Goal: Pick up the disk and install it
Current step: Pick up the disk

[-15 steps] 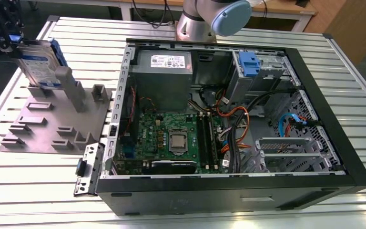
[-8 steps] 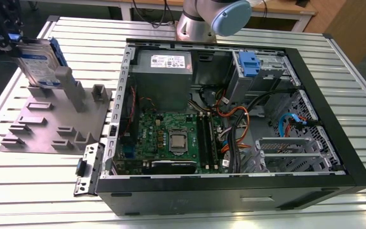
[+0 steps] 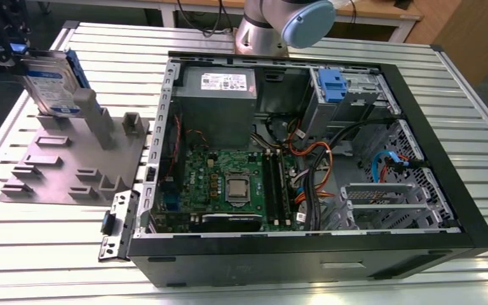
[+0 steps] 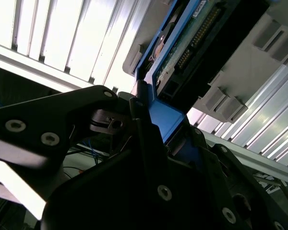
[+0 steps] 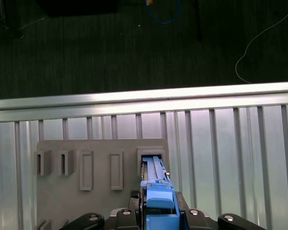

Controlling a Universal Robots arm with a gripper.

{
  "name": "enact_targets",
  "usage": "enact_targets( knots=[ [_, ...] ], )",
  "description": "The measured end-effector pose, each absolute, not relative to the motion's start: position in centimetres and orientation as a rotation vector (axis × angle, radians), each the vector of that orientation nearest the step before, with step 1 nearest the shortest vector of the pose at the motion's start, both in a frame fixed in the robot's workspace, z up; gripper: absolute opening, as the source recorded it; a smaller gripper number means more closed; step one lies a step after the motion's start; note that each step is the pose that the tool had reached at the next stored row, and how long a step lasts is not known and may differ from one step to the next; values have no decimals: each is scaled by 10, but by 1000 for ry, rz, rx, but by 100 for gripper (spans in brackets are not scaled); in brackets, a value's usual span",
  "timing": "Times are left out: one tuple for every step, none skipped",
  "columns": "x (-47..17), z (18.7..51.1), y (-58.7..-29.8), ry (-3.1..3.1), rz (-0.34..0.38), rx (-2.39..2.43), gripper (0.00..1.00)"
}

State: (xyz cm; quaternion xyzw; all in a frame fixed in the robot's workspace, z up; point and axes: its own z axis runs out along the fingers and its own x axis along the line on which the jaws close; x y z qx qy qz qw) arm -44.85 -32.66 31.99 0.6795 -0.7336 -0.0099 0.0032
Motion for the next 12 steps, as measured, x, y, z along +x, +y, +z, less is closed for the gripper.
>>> enact_targets(
  knots=[
    [-449,320,-327,-2300,-31,2130,36],
    [-449,320,-327,-2300,-31,2130,36],
    [-449,321,-327,-2300,-31,2130,36],
    [-449,321,-327,-2300,-31,2130,36],
    [-449,321,-327,-2300,-31,2130,36],
    [-449,322,-327,-2300,-31,2130,36],
    [-449,322,-327,-2300,-31,2130,36],
    [-449,322,-327,-2300,-31,2130,36],
    [-449,323,-327,-2300,-31,2130,36],
    [-448,323,-327,-2300,-31,2131,36],
    [-448,323,-327,-2300,-31,2131,36],
    [-448,323,-327,-2300,-31,2131,36]
  ],
)
